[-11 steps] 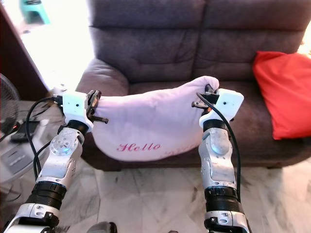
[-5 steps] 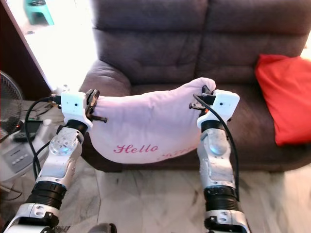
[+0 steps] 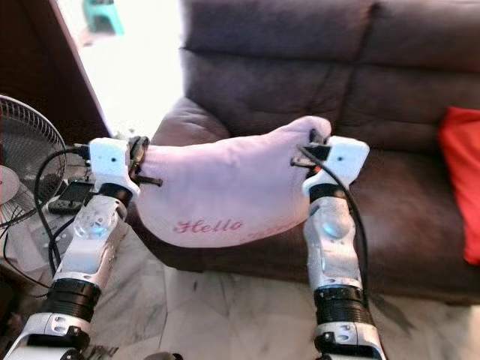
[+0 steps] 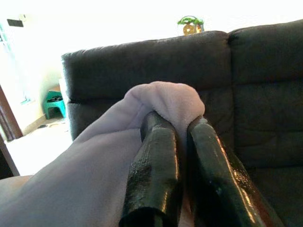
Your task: Move the pillow to the sofa from floor
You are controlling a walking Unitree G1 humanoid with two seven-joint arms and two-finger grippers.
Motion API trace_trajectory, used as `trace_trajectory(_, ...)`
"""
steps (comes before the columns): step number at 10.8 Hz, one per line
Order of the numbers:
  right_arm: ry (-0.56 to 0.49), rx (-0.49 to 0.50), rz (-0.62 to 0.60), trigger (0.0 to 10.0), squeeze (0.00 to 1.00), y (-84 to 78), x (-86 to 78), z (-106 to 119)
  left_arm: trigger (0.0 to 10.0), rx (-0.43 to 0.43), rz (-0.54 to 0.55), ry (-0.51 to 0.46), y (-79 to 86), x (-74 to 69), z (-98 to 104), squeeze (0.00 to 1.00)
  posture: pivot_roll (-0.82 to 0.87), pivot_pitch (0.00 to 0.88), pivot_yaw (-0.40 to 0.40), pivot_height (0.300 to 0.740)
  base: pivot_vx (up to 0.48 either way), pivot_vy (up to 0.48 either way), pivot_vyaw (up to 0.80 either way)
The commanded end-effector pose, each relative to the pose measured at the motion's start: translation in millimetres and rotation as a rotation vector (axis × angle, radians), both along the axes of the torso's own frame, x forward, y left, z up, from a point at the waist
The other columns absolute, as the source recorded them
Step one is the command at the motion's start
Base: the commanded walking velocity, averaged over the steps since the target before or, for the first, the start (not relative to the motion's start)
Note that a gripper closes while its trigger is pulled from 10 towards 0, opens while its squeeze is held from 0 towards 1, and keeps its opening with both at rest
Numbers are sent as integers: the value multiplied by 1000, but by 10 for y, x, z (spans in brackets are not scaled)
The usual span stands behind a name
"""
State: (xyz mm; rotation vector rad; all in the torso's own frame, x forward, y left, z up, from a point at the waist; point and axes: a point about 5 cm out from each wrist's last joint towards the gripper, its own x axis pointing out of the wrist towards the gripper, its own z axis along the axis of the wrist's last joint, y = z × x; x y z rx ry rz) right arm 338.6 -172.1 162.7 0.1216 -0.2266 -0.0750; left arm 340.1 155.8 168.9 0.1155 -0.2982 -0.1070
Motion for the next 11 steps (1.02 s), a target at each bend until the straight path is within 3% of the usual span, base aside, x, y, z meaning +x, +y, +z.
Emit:
trace_trajectory(1, -63, -3, -5, 10000, 0, -16, 20, 143, 10000, 8, -10, -72, -25, 7, 167, 0, 51, 0, -40, 740, 307, 0, 0)
trace_trajectory(11, -68, -25, 27, 10000, 0, 1, 42, 169, 10000, 25, 43, -101, 129, 62, 290, 0, 55, 31, -40, 740, 307, 0, 0)
